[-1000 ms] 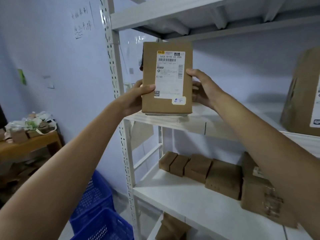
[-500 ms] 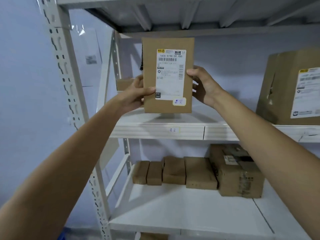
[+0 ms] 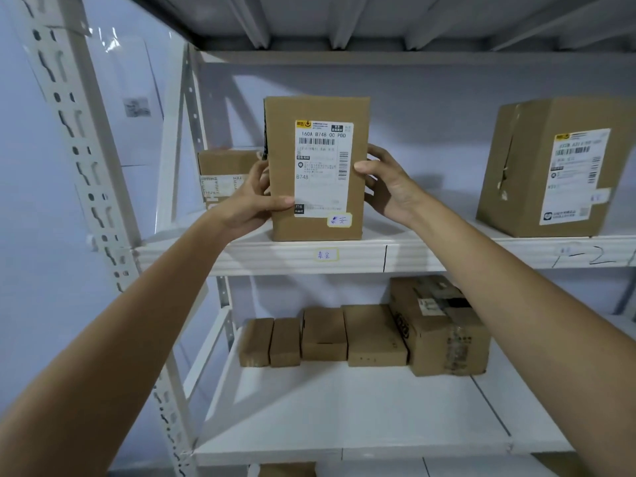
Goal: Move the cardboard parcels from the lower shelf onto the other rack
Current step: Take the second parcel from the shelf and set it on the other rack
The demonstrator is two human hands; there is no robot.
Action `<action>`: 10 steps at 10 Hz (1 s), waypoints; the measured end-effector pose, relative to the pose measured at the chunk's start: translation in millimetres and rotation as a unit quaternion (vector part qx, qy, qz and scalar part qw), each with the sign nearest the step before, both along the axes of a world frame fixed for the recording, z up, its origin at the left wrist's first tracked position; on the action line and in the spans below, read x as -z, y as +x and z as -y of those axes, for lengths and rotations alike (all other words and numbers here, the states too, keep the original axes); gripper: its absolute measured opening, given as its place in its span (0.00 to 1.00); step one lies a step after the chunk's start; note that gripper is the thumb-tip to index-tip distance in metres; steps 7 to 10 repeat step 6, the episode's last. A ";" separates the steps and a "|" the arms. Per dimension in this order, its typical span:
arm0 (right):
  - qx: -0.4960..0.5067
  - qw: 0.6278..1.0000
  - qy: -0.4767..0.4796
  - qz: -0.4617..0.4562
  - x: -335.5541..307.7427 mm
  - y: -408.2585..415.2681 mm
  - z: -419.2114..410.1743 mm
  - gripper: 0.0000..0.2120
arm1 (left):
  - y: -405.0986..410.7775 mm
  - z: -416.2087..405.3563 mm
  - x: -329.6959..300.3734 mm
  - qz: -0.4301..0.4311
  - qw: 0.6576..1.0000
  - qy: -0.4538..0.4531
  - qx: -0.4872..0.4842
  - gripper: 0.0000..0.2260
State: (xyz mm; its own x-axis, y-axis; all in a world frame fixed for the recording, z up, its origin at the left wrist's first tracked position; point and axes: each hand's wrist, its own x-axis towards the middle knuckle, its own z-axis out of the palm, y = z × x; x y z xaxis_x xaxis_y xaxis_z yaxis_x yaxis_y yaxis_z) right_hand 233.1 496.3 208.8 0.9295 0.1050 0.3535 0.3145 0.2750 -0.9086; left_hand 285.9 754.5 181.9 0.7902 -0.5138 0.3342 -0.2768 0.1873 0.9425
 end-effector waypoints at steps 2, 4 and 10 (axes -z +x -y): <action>0.002 1.000 -0.016 -0.011 2.8 -3.5 -1.4 0.32 | -2.4 -0.9 1.2 0.007 1.000 0.016 0.000 0.58; 0.004 0.999 -0.041 -0.006 1.9 -17.6 2.1 0.44 | -15.2 -9.9 0.2 0.020 0.999 0.037 -0.020 0.63; 0.096 0.991 -0.044 0.081 9.7 -88.2 32.0 0.50 | -85.0 -39.5 -1.3 0.105 0.965 0.015 -0.240 0.43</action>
